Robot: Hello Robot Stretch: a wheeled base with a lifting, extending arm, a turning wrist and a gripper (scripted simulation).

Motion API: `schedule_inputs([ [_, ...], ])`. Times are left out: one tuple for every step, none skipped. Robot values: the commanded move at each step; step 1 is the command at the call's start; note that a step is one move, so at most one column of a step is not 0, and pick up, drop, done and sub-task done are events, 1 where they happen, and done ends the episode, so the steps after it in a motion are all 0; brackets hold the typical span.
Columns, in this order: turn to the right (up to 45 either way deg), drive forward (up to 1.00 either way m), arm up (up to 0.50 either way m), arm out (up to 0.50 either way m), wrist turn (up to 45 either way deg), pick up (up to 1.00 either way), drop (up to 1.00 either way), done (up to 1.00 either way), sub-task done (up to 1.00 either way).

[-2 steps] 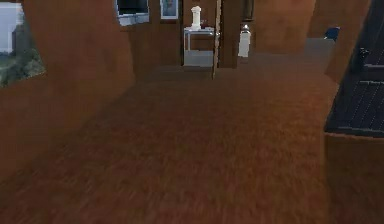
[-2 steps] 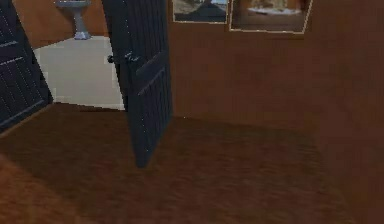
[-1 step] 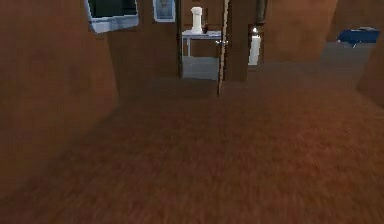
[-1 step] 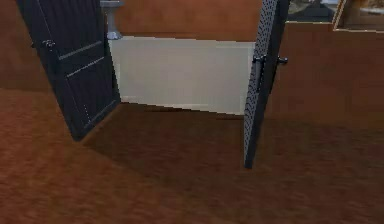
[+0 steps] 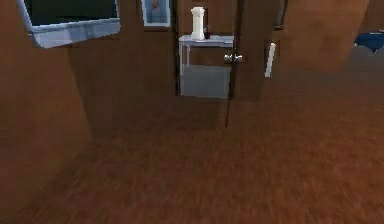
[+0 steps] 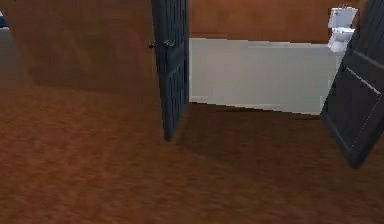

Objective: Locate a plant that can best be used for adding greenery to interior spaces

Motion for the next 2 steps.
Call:
schedule_inputs([
  [0.0,1.00,0.00,0.00,0.0,0.00,0.00,0.00,0.00],
  [0.0,1.00,0.00,0.00,0.0,0.00,0.00,0.00,0.00],
])
